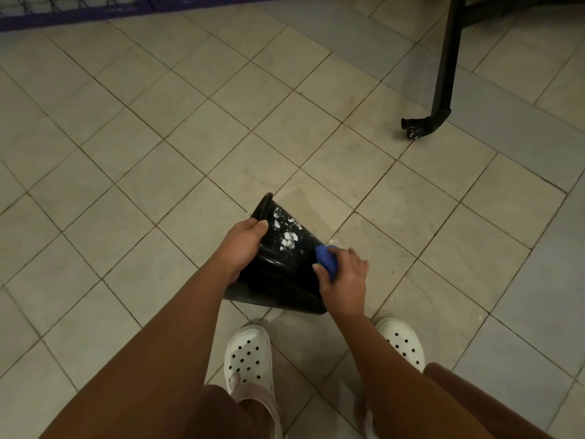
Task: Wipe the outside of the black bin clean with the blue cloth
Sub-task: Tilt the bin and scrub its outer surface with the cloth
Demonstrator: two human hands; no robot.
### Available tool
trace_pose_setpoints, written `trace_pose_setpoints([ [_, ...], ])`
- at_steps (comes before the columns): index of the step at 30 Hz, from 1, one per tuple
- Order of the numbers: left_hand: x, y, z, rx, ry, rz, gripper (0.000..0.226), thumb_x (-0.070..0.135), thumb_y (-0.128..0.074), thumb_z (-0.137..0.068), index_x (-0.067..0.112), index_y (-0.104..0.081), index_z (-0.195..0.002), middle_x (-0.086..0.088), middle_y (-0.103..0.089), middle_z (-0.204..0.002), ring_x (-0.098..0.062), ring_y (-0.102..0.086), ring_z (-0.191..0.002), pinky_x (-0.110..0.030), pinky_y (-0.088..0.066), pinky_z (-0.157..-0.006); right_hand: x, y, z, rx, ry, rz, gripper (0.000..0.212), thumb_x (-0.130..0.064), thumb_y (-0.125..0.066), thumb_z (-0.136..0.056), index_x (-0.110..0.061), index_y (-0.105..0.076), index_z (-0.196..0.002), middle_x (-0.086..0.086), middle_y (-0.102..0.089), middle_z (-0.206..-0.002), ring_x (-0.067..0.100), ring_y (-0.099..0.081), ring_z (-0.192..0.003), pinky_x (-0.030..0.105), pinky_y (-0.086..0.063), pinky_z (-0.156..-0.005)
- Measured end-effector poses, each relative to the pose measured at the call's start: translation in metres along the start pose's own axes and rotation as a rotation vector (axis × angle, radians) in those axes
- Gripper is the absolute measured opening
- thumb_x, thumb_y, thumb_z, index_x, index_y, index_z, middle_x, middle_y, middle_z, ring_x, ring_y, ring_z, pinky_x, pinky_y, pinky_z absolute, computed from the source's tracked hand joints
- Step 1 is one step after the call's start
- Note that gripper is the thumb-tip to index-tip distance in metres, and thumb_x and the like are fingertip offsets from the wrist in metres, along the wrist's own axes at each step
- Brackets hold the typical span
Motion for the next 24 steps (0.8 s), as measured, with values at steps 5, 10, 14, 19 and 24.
trace_pose_setpoints([
  [5,0.002,0.004,-0.003,-0.036,0.255,0.104,0.037,0.037,-0.044,-0.098,0.008,-0.062,-0.114,-0.013,-0.068,-0.098,-0.028,-0.063,-0.089,-0.038,-0.047,-0.076,0.019,0.002,0.017,-0.179,0.172,-0.080,0.056,-0.047,-0.051,-0.087,-0.017,-0.046,-0.134,0.006,-0.037,-0.146,0.025,-0.027,-0.137,0.041,-0.028,-0.111],
  [10,-0.002,0.001,-0.009,-0.055,0.221,0.040,0.070,0.062,-0.045,-0.090,0.011,-0.053,-0.137,-0.013,-0.060,-0.135,-0.034,-0.054,-0.125,-0.054,-0.039,-0.109,0.029,0.000,0.023,-0.214,0.243,0.049,0.057,-0.042,-0.044,-0.092,-0.017,-0.036,-0.142,0.016,-0.038,-0.140,0.026,-0.033,-0.124,0.036,-0.033,-0.103],
  [14,0.001,-0.005,-0.008,-0.018,0.134,-0.013,0.051,0.048,-0.047,-0.097,0.008,-0.062,-0.124,-0.012,-0.069,-0.114,-0.033,-0.064,-0.106,-0.053,-0.047,-0.100,0.015,-0.004,0.034,-0.075,0.092,0.104,0.044,-0.026,-0.039,-0.090,-0.003,-0.054,-0.124,0.019,-0.054,-0.107,0.023,-0.039,-0.100,0.041,-0.050,-0.083],
  [19,0.000,-0.002,-0.005,-0.009,0.093,-0.016,0.038,0.037,-0.044,-0.103,0.007,-0.065,-0.115,-0.014,-0.071,-0.103,-0.030,-0.068,-0.094,-0.038,-0.053,-0.079,-0.017,-0.019,0.041,-0.072,0.227,0.072,0.037,-0.018,-0.045,-0.092,-0.006,-0.049,-0.127,0.021,-0.045,-0.129,0.035,-0.040,-0.122,0.044,-0.040,-0.102],
  [24,-0.005,-0.002,-0.004,0.032,-0.003,0.076,0.033,0.034,-0.045,-0.103,0.011,-0.067,-0.112,-0.009,-0.073,-0.099,-0.025,-0.071,-0.091,-0.035,-0.054,-0.076,-0.022,-0.016,0.012,-0.103,0.305,0.196,0.074,-0.002,-0.076,-0.069,-0.007,-0.040,-0.133,0.023,-0.048,-0.129,0.039,-0.048,-0.115,0.048,-0.046,-0.096],
])
Point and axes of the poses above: each hand's wrist, its own z-axis away from the middle knuckle, its own y-axis out of the back of the hand, x = y × z, the point moved 1 cm from there along -z, towards the middle knuckle
